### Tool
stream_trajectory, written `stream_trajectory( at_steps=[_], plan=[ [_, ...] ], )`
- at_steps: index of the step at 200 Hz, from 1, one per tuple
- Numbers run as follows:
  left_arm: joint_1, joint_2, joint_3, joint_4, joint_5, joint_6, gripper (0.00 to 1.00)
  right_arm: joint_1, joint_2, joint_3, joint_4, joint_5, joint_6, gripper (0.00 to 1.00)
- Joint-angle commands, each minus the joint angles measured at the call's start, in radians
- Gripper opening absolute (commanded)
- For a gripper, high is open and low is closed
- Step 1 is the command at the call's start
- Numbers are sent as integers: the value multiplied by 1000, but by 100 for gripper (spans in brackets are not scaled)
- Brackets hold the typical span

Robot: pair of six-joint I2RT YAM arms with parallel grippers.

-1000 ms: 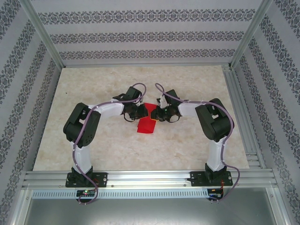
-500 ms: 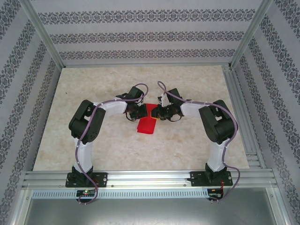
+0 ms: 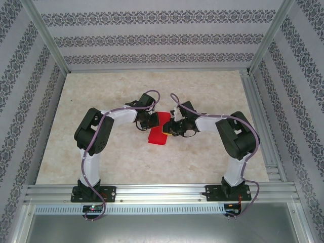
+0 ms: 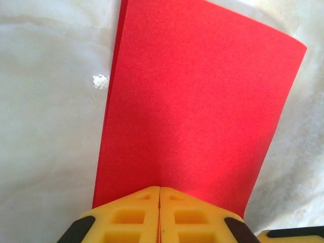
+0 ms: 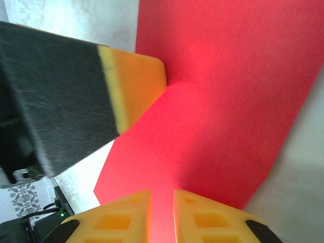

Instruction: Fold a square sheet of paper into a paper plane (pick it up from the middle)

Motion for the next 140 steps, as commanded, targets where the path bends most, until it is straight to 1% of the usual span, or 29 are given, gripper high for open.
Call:
stream_trajectory(
  at_steps=[1, 55, 110, 140],
  plan=[
    [-11, 15, -24, -24, -34, 6, 9, 8, 42, 12, 21, 4, 15, 19],
    [-10, 9, -27, -24, -42, 5, 9, 8, 67, 28, -20, 55, -2, 18],
    [-10, 10, -29, -25, -48, 4, 9, 34, -48, -17, -14, 24, 5, 18],
    [-11, 10, -33, -22, -51, -3, 9, 61, -55, -45, -25, 33, 17, 18]
  ],
)
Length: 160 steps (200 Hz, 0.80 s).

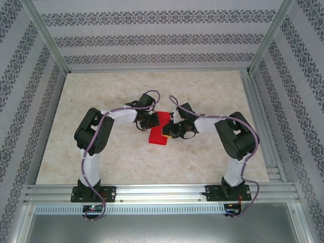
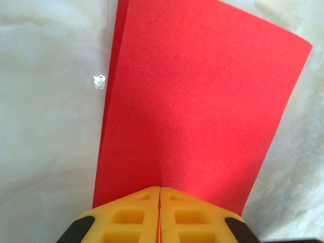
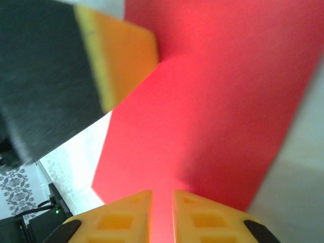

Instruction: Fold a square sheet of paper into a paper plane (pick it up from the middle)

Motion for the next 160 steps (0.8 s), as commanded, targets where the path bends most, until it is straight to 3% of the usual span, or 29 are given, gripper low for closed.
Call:
stream_trajectory(
  at_steps=[1, 67, 118, 160],
  plan=[
    [-10, 10, -34, -22, -49, -3, 9, 27, -26, -29, -5, 14, 6, 18],
    [-11, 10, -37, -18, -51, -6, 9, 55, 29, -41, -55, 47, -7, 16],
    [-11, 10, -40, -17, -55, -9, 9, 65, -74, -66, -93, 50, -12, 16],
    [-11, 8, -39, -18, -57, -9, 9, 72, -8, -88, -87, 64, -4, 16]
  ],
)
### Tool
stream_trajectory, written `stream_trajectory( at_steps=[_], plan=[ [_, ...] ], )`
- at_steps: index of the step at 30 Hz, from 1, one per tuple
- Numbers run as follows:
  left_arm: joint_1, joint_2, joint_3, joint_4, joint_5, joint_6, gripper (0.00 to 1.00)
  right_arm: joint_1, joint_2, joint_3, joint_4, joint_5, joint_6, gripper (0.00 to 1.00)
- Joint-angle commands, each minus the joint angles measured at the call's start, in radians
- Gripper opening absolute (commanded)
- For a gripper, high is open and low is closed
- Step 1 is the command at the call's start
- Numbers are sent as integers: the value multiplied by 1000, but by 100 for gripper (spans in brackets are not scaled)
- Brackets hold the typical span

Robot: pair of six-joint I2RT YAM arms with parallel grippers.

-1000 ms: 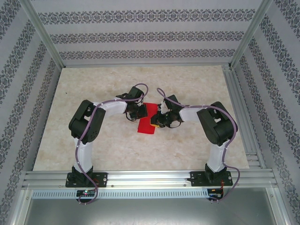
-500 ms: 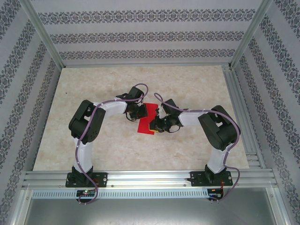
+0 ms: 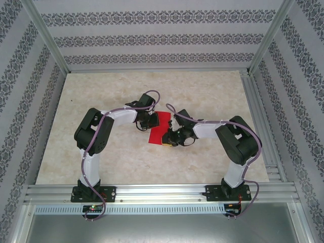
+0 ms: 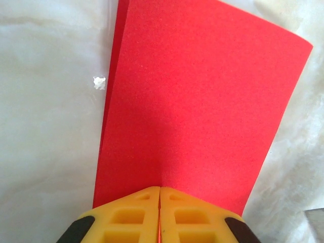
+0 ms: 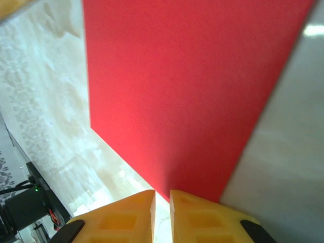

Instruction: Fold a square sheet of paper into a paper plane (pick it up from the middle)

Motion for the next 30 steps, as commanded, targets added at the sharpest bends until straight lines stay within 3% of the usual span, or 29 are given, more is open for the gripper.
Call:
stream_trajectory(
  at_steps=[1, 10, 15, 23, 30],
  plan=[
    [-11, 9, -33, -25, -56, -9, 9, 8, 30, -11, -26, 28, -4, 16],
    [-11, 10, -15, -33, -48, 4, 9, -72, -123, 74, -3, 72, -19, 18],
    [-11, 10, -10, -32, -33, 11, 9, -130, -16, 172, -28, 123, -75, 18],
    [-11, 3, -10, -4, 11, 17, 9, -130, 125, 311, -36, 138, -87, 17],
    [-17, -43, -8, 9, 45, 14, 9, -132, 180, 330, -45, 265, -64, 16]
  ],
)
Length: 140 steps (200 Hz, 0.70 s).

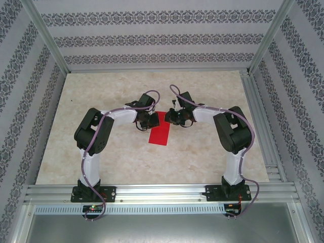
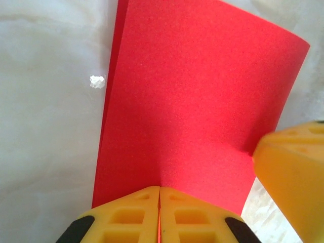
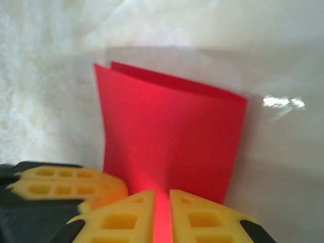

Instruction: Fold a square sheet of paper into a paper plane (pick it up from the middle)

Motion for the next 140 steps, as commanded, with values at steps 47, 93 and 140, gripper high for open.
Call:
stream_trajectory(
  at_steps=[47, 93, 140],
  plan=[
    [-68, -166, -89, 64, 81, -45, 17, 0, 5, -29, 6, 165, 79, 17],
    [-155, -201, -145, 103, 83, -129, 18, -1, -14, -79, 42, 195, 158, 17],
    [-193, -134, -168, 129, 57, -184, 15, -2, -20, -93, 57, 192, 178, 17]
  ],
)
